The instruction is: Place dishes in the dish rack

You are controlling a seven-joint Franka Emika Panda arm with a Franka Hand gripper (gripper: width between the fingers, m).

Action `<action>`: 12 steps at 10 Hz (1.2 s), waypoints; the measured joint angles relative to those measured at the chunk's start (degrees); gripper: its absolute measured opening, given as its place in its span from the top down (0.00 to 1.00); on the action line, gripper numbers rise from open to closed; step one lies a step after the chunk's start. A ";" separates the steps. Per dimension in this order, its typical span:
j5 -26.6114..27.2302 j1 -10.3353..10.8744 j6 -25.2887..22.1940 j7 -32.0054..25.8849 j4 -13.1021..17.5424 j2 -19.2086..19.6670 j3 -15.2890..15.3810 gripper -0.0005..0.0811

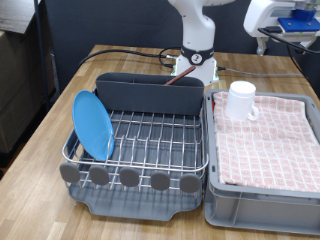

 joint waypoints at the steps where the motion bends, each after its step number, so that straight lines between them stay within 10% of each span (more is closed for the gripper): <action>1: -0.27 0.01 -2.14 0.01 0.63 0.73 0.42 0.01; 5: -0.48 0.02 -5.26 -1.05 2.82 7.60 1.47 0.01; 12: -0.43 0.02 4.24 -2.26 1.27 17.04 1.88 0.01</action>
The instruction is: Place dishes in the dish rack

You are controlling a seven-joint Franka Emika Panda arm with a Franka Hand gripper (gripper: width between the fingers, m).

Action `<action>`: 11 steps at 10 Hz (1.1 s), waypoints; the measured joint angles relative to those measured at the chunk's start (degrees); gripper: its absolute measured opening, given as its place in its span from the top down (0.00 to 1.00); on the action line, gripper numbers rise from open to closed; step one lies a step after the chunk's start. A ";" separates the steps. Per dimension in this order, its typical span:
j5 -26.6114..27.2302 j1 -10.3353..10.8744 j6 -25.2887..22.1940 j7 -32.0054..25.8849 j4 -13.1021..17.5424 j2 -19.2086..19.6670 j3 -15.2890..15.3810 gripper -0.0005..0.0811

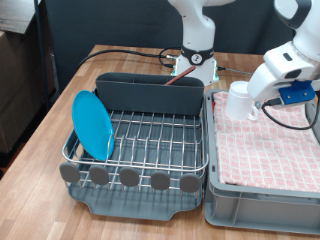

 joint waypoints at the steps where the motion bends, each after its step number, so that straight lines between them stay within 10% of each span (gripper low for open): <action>1: 0.00 0.00 0.84 -0.47 -0.48 0.54 0.00 0.01; 11: -1.23 -0.26 6.02 -4.98 -6.57 0.97 -0.55 0.01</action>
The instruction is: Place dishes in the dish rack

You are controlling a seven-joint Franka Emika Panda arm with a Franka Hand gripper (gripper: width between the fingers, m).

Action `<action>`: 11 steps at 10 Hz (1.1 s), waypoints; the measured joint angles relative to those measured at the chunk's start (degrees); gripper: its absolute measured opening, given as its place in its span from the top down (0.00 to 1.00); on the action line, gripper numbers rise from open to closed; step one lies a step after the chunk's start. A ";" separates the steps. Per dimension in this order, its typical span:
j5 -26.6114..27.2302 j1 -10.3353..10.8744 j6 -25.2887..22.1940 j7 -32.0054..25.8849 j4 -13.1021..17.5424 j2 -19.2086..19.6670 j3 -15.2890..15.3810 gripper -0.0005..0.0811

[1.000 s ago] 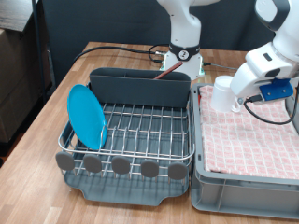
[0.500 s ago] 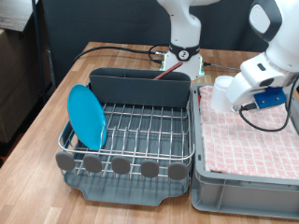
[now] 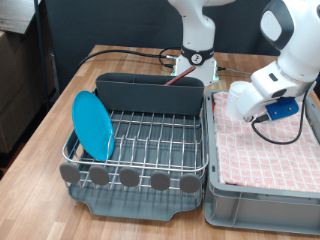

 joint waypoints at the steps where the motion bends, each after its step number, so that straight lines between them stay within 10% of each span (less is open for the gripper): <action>1: -0.04 -0.01 0.17 -0.57 -0.49 -0.12 -0.18 0.01; 8: -1.87 -0.15 1.70 -2.05 -4.36 -2.10 -1.78 0.01; 10: -2.12 -0.16 2.20 -2.38 -5.44 -2.79 -2.25 0.42; 11: -2.18 -0.16 2.31 -2.46 -5.82 -3.05 -2.49 0.42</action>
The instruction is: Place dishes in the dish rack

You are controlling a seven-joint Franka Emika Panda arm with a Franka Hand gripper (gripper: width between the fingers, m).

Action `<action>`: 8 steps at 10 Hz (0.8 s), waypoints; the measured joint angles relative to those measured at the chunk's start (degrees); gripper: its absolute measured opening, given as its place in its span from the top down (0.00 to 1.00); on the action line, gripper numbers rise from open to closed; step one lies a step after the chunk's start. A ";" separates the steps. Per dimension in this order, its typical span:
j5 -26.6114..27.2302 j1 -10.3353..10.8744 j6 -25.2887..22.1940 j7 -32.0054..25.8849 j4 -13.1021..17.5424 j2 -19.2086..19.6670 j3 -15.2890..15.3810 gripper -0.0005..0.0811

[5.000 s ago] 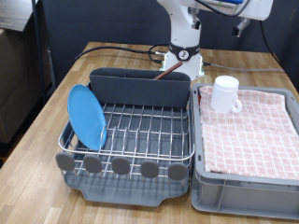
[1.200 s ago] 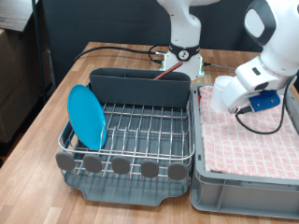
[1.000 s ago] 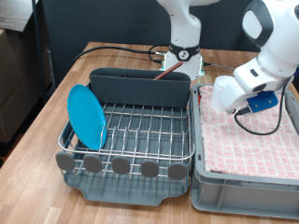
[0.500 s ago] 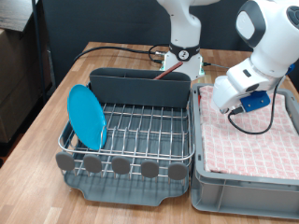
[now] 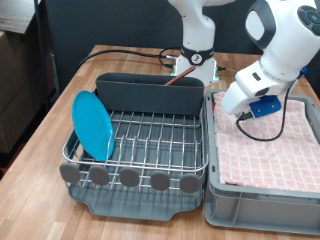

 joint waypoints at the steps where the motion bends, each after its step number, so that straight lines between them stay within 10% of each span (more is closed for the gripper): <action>1: -0.04 0.00 0.14 -0.02 -0.38 -0.33 -0.26 0.63; 2: -0.03 -0.01 0.17 0.07 -0.55 -0.62 -0.54 0.83; 8: 4.95 -0.44 0.14 3.65 -0.28 -4.22 -3.10 0.91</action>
